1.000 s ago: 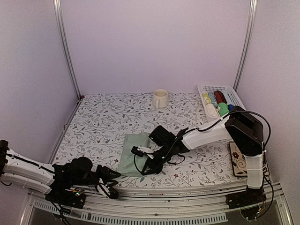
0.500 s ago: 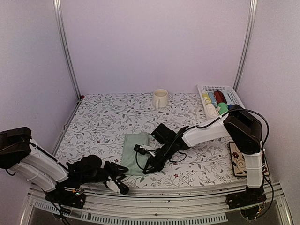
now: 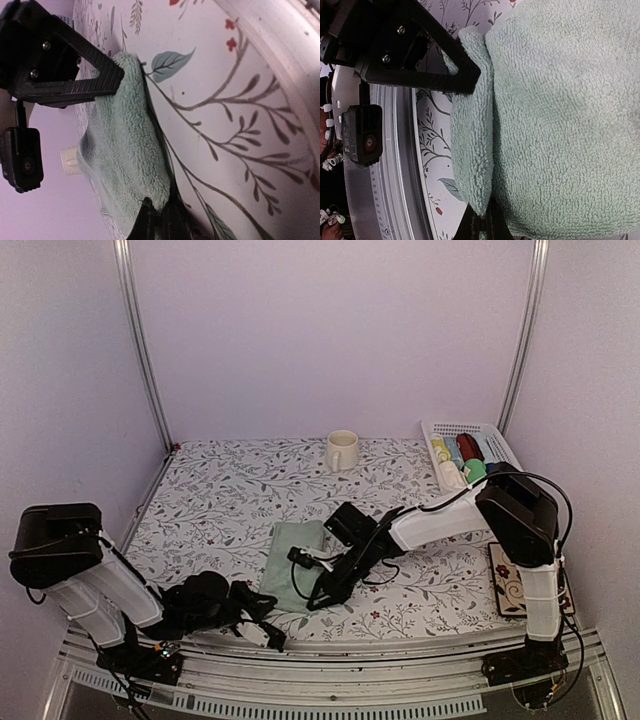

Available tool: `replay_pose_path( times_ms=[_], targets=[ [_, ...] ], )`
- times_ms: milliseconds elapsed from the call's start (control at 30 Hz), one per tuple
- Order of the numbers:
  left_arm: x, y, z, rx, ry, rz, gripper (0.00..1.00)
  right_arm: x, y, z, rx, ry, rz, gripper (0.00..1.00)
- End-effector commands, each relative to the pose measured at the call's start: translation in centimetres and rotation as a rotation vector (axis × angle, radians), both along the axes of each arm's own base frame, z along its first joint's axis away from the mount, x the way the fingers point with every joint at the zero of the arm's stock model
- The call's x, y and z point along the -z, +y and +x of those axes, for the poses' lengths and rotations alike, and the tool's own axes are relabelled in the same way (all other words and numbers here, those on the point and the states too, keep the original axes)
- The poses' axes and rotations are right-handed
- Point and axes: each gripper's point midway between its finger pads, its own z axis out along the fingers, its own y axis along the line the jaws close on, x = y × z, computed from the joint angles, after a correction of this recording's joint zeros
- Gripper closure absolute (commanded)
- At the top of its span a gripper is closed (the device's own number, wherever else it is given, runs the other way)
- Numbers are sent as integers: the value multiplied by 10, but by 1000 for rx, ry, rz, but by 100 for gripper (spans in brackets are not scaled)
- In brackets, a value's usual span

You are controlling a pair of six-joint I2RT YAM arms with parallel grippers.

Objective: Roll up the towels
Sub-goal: Roll the towel at the center of the board.

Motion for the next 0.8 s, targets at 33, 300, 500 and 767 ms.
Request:
replay_pose_path(
  times_ms=[33,300,500,767],
  targets=[
    [51,40,-14,-31,100,214,100,15,-16,9,34,-20,-90,91],
    [42,31,-31,-9,290,194,100,-21,-38,44,135,-363,-81,41],
    [20,21,-41,14,461,144,100,-34,-53,42,128,-763,-90,25],
    [12,12,-41,-16,659,130,100,-64,-29,-7,-12,-1239,108,22]
  ],
)
